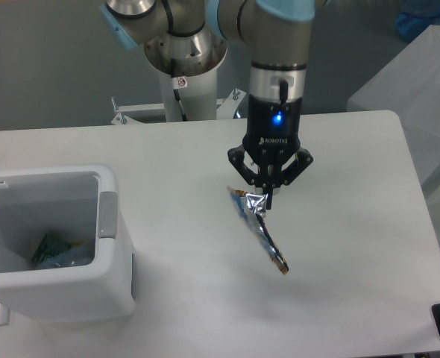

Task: Place the trash in the trash can
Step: 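Carry the dangling wrappers over the white bin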

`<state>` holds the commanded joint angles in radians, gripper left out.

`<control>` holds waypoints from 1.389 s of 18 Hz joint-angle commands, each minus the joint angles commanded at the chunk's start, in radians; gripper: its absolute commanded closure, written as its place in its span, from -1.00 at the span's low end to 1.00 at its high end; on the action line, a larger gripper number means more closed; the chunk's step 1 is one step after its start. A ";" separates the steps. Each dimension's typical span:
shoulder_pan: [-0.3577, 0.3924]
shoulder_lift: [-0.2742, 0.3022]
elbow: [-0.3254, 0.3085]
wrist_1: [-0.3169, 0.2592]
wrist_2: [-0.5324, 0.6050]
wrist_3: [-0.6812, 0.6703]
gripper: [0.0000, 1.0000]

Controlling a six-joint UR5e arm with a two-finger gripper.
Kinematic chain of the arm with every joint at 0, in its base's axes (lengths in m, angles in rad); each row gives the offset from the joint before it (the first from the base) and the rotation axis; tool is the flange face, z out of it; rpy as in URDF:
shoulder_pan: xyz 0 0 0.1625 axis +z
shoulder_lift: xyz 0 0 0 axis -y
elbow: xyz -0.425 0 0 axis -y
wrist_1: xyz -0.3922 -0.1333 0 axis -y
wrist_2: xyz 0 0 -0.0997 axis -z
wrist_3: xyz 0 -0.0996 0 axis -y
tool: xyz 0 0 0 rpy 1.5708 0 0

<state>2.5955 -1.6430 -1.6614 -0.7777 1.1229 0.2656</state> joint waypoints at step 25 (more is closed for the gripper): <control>-0.144 0.241 0.078 0.000 -0.183 -0.407 1.00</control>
<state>2.4514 -1.4021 -1.5830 -0.7777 0.9403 -0.1411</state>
